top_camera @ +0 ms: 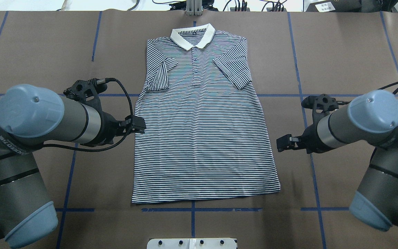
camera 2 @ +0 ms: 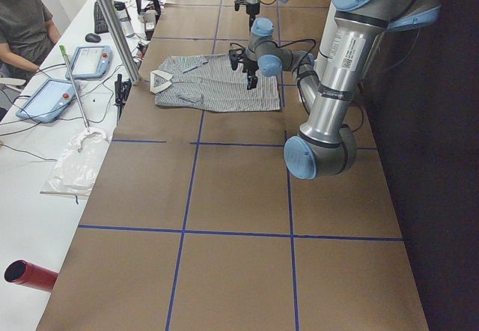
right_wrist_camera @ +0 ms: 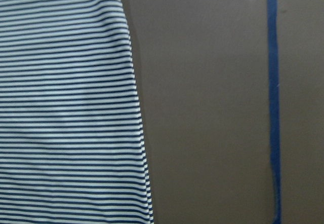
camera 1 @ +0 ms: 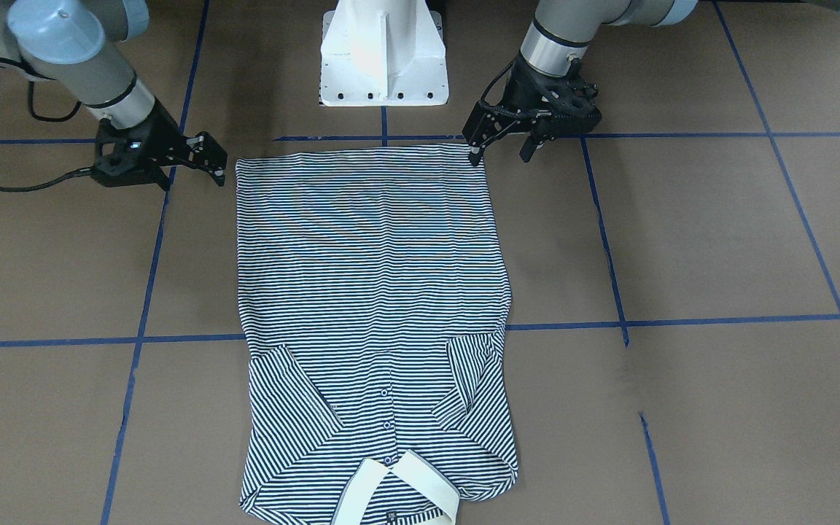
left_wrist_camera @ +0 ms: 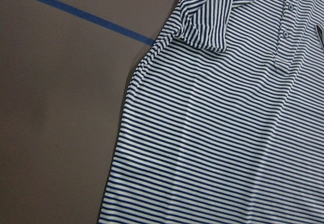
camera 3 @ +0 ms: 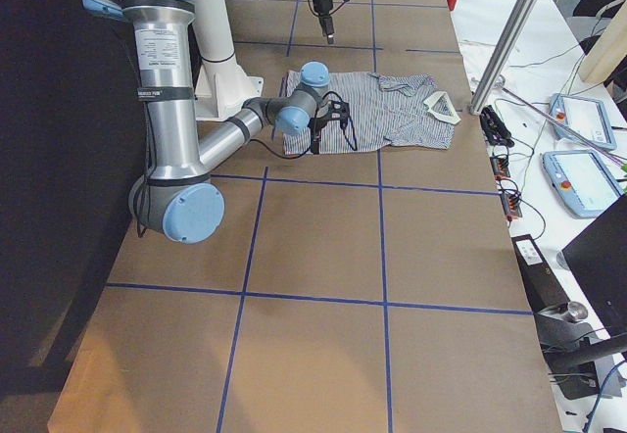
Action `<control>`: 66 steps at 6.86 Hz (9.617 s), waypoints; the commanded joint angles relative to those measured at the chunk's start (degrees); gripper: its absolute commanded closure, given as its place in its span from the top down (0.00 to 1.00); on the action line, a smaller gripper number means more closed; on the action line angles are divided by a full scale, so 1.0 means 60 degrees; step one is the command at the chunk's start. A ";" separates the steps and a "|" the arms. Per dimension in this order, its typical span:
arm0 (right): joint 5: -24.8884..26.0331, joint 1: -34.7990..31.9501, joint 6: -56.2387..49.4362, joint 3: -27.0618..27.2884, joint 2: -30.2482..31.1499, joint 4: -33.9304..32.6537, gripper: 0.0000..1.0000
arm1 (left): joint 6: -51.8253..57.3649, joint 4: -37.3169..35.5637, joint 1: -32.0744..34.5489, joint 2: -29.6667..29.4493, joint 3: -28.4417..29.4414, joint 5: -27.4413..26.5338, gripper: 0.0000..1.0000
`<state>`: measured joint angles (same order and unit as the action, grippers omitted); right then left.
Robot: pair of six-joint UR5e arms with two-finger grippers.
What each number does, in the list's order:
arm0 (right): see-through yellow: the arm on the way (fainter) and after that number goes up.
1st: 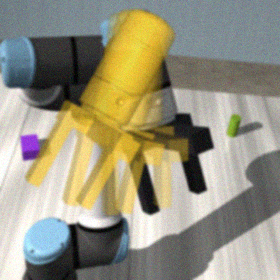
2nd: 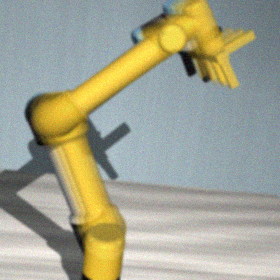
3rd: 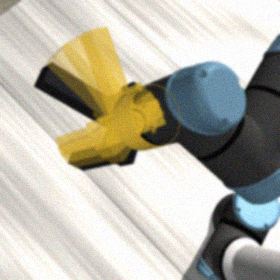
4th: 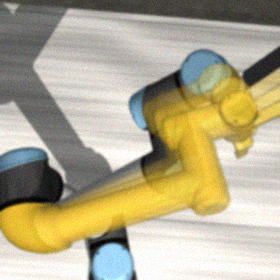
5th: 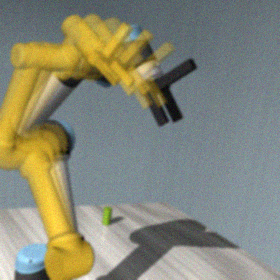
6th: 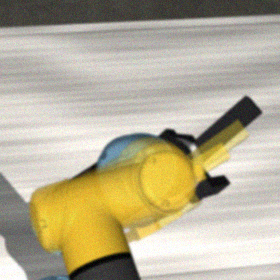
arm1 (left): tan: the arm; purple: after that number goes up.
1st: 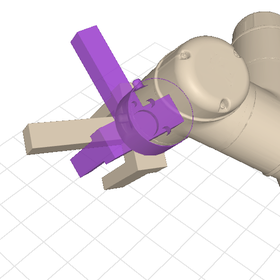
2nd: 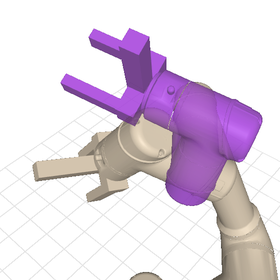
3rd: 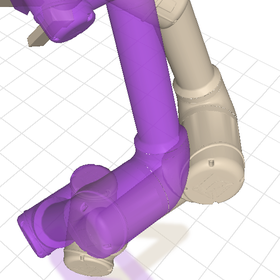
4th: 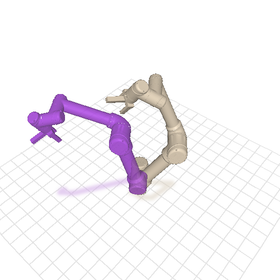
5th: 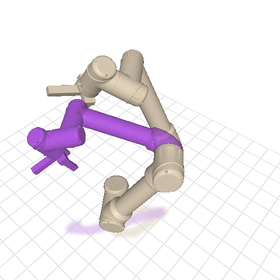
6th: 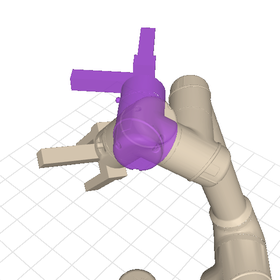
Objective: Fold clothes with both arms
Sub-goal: 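Grasp the hem corners nearest the robot with both grippers, then lift the hem with both grippers and fold it toward the collar, then lay the hem down near the collar with both grippers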
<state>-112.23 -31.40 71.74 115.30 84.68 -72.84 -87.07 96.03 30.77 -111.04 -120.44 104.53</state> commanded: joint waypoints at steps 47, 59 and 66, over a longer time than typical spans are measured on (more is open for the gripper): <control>-0.0207 0.2043 0.1829 0.2294 0.1101 0.0040 0.00 | -0.4067 -0.3321 -0.4634 0.0739 -0.2723 -0.2026 0.00; -0.0719 -0.2896 -0.0165 -0.5219 -0.4620 0.1175 0.00 | 0.0156 0.1964 0.2428 -0.1928 0.5375 0.0420 0.00; -0.0690 -0.3102 -0.0121 -0.7043 -0.5543 0.1885 0.00 | -0.0547 0.2510 0.2430 -0.3159 0.7065 0.0391 0.00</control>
<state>-116.38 -50.03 71.05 73.37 51.94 -61.56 -90.19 111.02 45.40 -129.77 -78.31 106.88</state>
